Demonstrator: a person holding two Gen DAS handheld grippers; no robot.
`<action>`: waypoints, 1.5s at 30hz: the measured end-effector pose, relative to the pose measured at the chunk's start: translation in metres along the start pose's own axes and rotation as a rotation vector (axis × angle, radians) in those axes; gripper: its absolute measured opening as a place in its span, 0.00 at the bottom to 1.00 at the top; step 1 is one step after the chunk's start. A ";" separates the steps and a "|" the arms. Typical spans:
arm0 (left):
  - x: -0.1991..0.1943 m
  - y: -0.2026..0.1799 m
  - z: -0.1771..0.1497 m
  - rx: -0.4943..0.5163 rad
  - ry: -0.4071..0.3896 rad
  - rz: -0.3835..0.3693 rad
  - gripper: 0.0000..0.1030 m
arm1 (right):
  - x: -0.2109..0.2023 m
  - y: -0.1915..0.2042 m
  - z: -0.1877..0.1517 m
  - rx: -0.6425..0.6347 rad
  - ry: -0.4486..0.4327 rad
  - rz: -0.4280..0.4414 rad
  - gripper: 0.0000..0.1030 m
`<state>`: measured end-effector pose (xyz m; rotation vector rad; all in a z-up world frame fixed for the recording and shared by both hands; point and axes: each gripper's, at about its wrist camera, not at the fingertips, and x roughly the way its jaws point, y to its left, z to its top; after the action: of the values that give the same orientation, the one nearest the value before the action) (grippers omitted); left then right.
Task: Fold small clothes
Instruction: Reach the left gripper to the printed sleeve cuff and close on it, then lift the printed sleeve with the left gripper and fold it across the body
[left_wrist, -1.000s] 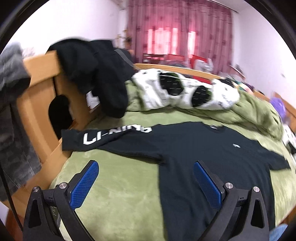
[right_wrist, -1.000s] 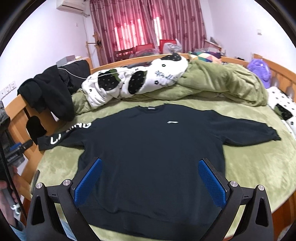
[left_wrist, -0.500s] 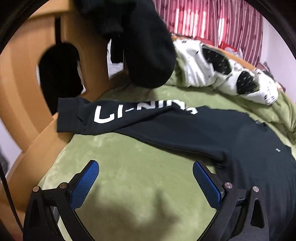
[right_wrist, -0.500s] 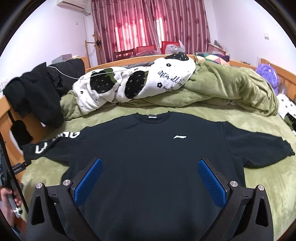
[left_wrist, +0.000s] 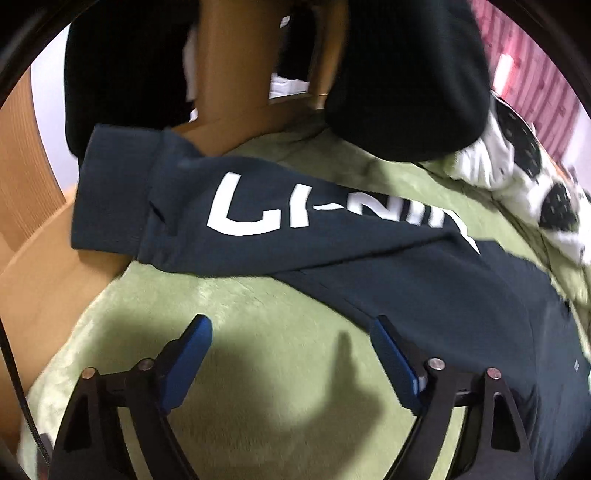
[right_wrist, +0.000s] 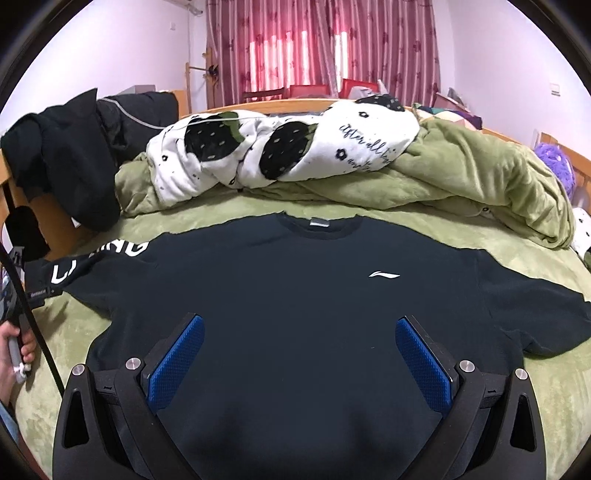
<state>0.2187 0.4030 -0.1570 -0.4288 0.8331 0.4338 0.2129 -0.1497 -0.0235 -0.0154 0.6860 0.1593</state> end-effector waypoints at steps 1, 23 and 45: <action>0.005 0.004 0.003 -0.022 0.007 -0.007 0.80 | 0.002 0.002 -0.001 -0.002 0.003 0.002 0.99; -0.007 -0.048 0.016 0.138 -0.114 0.047 0.05 | 0.002 0.004 -0.015 -0.096 0.013 -0.078 0.99; -0.149 -0.182 -0.008 0.262 -0.228 -0.077 0.05 | -0.043 -0.043 -0.029 -0.072 -0.038 -0.037 0.99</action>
<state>0.2200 0.2184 -0.0112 -0.1639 0.6385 0.2906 0.1680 -0.2007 -0.0204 -0.0932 0.6413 0.1485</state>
